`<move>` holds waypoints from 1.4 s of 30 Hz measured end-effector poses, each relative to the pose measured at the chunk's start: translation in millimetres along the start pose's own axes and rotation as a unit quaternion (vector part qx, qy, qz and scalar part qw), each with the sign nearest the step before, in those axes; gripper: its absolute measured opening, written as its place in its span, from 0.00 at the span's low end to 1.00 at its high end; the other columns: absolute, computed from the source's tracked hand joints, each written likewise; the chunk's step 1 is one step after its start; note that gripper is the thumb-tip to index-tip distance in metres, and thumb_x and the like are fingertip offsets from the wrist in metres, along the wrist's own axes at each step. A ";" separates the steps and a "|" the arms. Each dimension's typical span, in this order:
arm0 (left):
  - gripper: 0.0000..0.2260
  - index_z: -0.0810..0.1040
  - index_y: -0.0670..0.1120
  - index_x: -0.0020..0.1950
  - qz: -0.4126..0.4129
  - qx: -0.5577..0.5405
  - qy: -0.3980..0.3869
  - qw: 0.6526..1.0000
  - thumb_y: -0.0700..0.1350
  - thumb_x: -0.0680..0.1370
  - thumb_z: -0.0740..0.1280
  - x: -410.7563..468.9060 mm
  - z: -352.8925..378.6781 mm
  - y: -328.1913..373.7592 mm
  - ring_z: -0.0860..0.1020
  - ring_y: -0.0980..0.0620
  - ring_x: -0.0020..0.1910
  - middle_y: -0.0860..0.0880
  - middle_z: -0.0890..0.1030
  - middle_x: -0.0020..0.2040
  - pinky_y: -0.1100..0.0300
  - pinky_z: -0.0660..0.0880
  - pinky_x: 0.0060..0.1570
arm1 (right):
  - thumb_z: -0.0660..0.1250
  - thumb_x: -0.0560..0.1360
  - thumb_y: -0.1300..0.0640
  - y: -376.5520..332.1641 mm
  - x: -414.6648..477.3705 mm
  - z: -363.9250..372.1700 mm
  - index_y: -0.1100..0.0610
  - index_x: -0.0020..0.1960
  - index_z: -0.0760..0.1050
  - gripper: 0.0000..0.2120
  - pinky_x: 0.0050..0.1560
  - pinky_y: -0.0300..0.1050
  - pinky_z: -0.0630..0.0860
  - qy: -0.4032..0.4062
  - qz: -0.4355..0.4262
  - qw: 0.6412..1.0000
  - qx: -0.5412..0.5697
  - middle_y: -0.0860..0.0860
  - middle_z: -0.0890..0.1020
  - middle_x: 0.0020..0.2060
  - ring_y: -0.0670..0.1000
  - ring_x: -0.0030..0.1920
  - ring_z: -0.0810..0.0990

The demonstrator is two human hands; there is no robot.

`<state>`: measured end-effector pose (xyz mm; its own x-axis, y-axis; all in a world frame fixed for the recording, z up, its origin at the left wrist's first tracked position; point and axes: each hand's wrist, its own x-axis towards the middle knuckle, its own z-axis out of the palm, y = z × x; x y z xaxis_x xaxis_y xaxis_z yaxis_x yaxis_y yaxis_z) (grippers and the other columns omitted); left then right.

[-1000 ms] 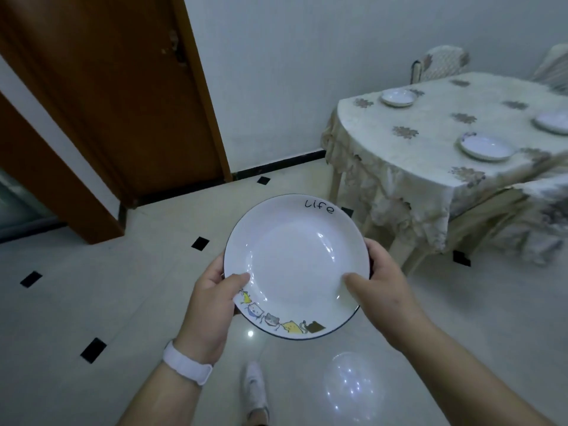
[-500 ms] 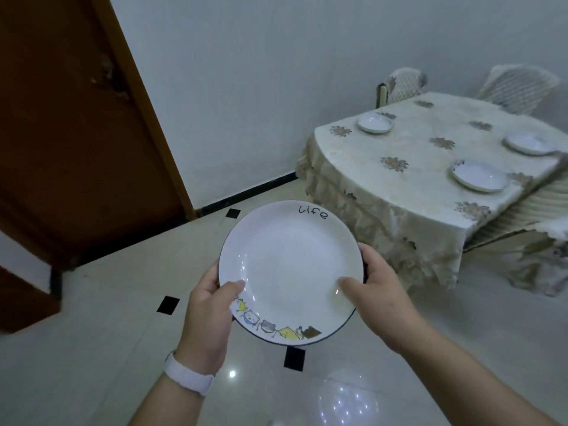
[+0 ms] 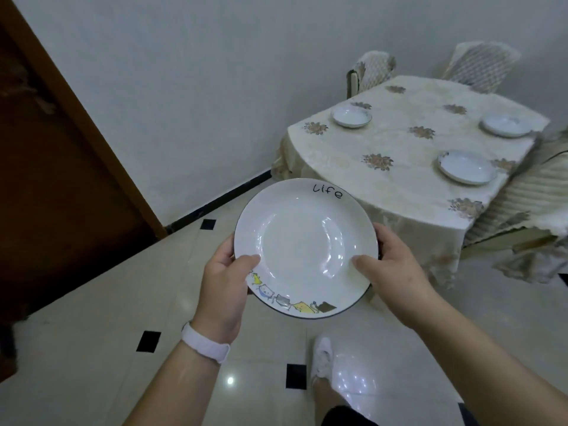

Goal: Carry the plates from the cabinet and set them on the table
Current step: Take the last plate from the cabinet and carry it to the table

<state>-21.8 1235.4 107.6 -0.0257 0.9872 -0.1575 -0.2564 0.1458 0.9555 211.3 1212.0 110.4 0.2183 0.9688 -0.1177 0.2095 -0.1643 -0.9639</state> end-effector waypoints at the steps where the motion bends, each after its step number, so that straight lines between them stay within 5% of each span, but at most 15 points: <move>1: 0.19 0.82 0.51 0.57 0.000 0.005 -0.001 1.000 0.31 0.76 0.61 12.3 4.2 -1.7 0.83 0.44 0.46 0.44 0.85 0.51 0.55 0.79 0.38 | 0.64 0.72 0.67 2.4 12.1 -0.4 0.42 0.55 0.76 0.22 0.45 0.47 0.80 0.002 0.004 1.000 0.001 0.42 0.85 0.47 0.45 0.46 0.84; 7: 0.23 0.79 0.55 0.60 0.011 0.021 -0.001 1.000 0.30 0.76 0.61 96.7 46.0 -10.3 0.82 0.44 0.51 0.48 0.84 0.54 0.53 0.77 0.43 | 0.63 0.71 0.69 11.3 100.4 -16.1 0.39 0.53 0.75 0.24 0.36 0.31 0.77 0.002 0.017 1.000 0.017 0.38 0.84 0.46 0.40 0.45 0.83; 16: 0.24 0.78 0.55 0.63 -0.010 0.079 -0.056 0.995 0.30 0.76 0.62 228.7 146.8 -12.8 0.84 0.48 0.46 0.49 0.85 0.53 0.58 0.78 0.35 | 0.63 0.64 0.55 17.6 229.7 -82.9 0.29 0.52 0.70 0.23 0.34 0.38 0.75 0.047 0.071 0.996 0.025 0.33 0.81 0.45 0.39 0.41 0.81; 20: 0.23 0.78 0.56 0.62 -0.024 0.086 -0.076 0.993 0.31 0.76 0.62 266.3 186.0 -16.5 0.83 0.48 0.43 0.49 0.85 0.52 0.56 0.78 0.33 | 0.64 0.65 0.58 19.2 266.0 -110.6 0.35 0.57 0.71 0.25 0.42 0.43 0.78 0.086 0.069 0.994 0.020 0.39 0.82 0.46 0.40 0.45 0.81; 25: 0.24 0.79 0.56 0.61 -0.037 0.095 -0.127 0.987 0.30 0.76 0.61 303.1 223.9 -20.1 0.82 0.47 0.41 0.45 0.85 0.52 0.55 0.79 0.34 | 0.65 0.70 0.64 25.9 289.1 -138.2 0.37 0.58 0.69 0.26 0.38 0.32 0.74 0.120 0.061 0.991 0.004 0.37 0.80 0.49 0.34 0.46 0.78; 34: 0.27 0.81 0.59 0.59 -0.047 0.116 -0.206 0.971 0.29 0.76 0.61 379.5 266.9 -44.1 0.84 0.49 0.47 0.49 0.85 0.54 0.60 0.79 0.37 | 0.65 0.70 0.64 51.5 335.9 -151.6 0.43 0.63 0.69 0.26 0.47 0.42 0.77 0.181 0.110 0.977 0.009 0.40 0.80 0.50 0.40 0.50 0.78; 42: 0.27 0.80 0.59 0.60 -0.062 0.151 -0.280 0.946 0.28 0.76 0.60 482.7 289.4 -66.1 0.83 0.48 0.51 0.48 0.85 0.55 0.58 0.80 0.40 | 0.65 0.71 0.62 65.2 413.4 -143.3 0.41 0.61 0.68 0.24 0.40 0.38 0.74 0.220 0.177 0.959 0.009 0.39 0.80 0.48 0.40 0.47 0.80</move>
<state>262.4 1721.1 40.6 0.5233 0.8290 -0.1972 0.0652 0.1917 0.9793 451.7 1575.1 33.1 0.6555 0.6796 -0.3295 0.0329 -0.4615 -0.8865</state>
